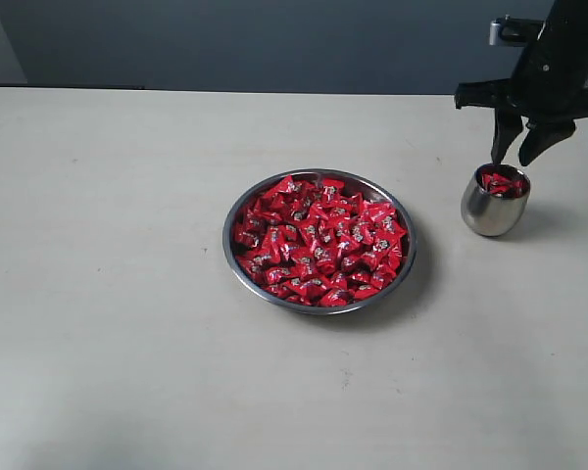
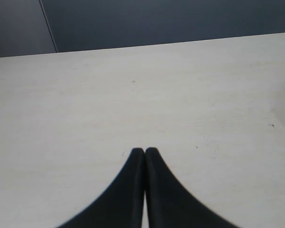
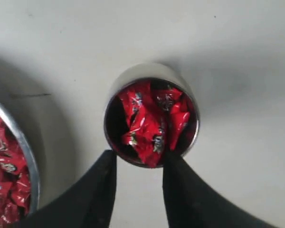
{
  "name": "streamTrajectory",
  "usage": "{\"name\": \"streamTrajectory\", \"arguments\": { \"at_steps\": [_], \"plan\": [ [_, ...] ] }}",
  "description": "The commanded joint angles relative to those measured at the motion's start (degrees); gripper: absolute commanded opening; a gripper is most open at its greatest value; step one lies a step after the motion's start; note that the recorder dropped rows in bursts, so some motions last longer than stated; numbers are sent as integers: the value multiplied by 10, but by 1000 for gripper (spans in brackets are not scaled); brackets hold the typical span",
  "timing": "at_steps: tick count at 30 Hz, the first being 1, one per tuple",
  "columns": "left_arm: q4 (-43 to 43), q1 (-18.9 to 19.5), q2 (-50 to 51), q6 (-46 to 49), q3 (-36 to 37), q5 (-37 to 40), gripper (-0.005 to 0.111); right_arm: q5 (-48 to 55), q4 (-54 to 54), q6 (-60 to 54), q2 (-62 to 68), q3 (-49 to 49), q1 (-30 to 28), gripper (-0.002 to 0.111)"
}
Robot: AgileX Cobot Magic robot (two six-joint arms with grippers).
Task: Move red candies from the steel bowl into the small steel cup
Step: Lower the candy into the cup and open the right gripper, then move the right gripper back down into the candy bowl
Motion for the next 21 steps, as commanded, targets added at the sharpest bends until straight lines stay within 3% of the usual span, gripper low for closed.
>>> {"name": "streamTrajectory", "arguments": {
  "at_steps": [1, 13, 17, 21],
  "plan": [
    [1, -2, -3, -1, -5, -5, 0, -3, 60, -4, -7, -16, -3, 33],
    [1, -2, -3, -1, -5, -5, 0, -36, 273, -18, -7, -16, 5, 33],
    [1, -2, -3, -1, -5, -5, 0, -67, 304, -78, -1, -16, 85, 33],
    [1, -2, -3, -1, -5, -5, 0, -60, 235, -78, 42, -16, 173, 33]
  ]
}}
